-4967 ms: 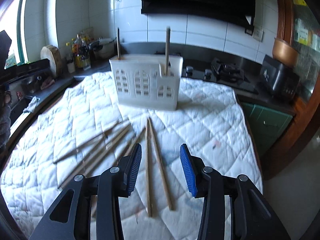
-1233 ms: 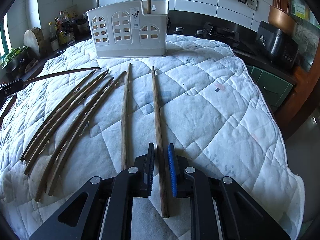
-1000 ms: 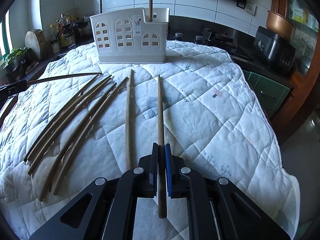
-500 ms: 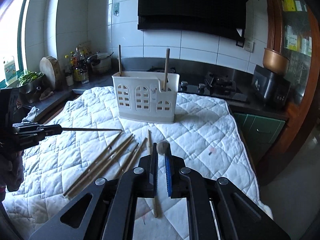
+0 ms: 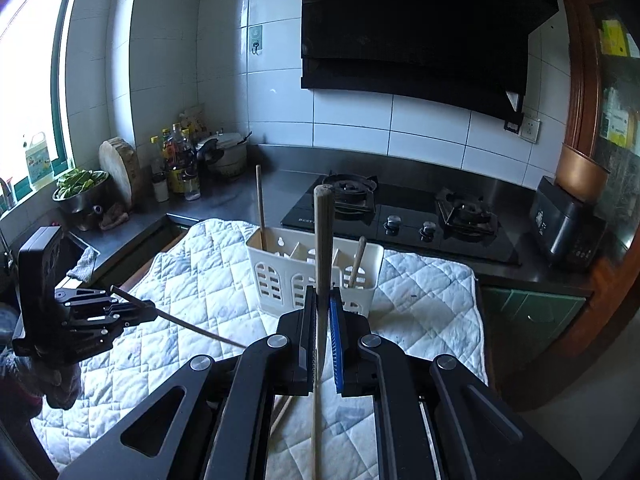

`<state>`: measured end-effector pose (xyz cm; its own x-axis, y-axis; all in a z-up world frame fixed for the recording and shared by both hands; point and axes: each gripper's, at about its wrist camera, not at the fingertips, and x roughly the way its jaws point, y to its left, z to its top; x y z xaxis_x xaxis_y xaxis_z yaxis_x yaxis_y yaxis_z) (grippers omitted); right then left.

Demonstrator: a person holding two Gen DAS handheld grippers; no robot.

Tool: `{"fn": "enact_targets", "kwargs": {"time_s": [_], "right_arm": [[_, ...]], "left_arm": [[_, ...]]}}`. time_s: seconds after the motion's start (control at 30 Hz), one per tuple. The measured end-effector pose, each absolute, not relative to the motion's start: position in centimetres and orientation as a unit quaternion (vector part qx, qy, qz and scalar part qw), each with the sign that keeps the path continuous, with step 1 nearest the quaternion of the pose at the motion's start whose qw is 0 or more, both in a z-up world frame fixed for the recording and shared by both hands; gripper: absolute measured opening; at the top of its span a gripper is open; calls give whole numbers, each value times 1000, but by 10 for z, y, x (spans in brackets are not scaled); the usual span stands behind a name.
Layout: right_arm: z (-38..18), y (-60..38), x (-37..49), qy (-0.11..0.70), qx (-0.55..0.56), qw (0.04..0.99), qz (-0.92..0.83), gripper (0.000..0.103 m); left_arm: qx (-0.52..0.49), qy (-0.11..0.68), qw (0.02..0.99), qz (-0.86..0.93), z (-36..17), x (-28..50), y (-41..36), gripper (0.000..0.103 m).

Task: Organize utensils
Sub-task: 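Lift both held chopsticks and carry them to the white utensil holder, then drop the right tool's chopstick into the holder while the left tool releases its own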

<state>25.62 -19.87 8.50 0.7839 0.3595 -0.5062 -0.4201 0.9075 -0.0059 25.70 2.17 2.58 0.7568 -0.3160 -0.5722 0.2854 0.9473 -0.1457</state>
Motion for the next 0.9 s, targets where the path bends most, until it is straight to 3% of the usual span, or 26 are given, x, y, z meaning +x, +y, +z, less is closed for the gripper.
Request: {"fn": "enact_targets", "kwargs": {"time_s": [0.27,0.53,0.9], "right_arm": [[130,-194,299,239,-22,946,219,7],[158,-193,334,196,-23,965,171,7],[115,-206,382,230,-24,964,131,7]], "left_arm": [[3,269,948,-170,84,279,13,5],[30,179,971,-158,160,302,1,5],[25,159,980,-118,148,357,-11,5]]}}
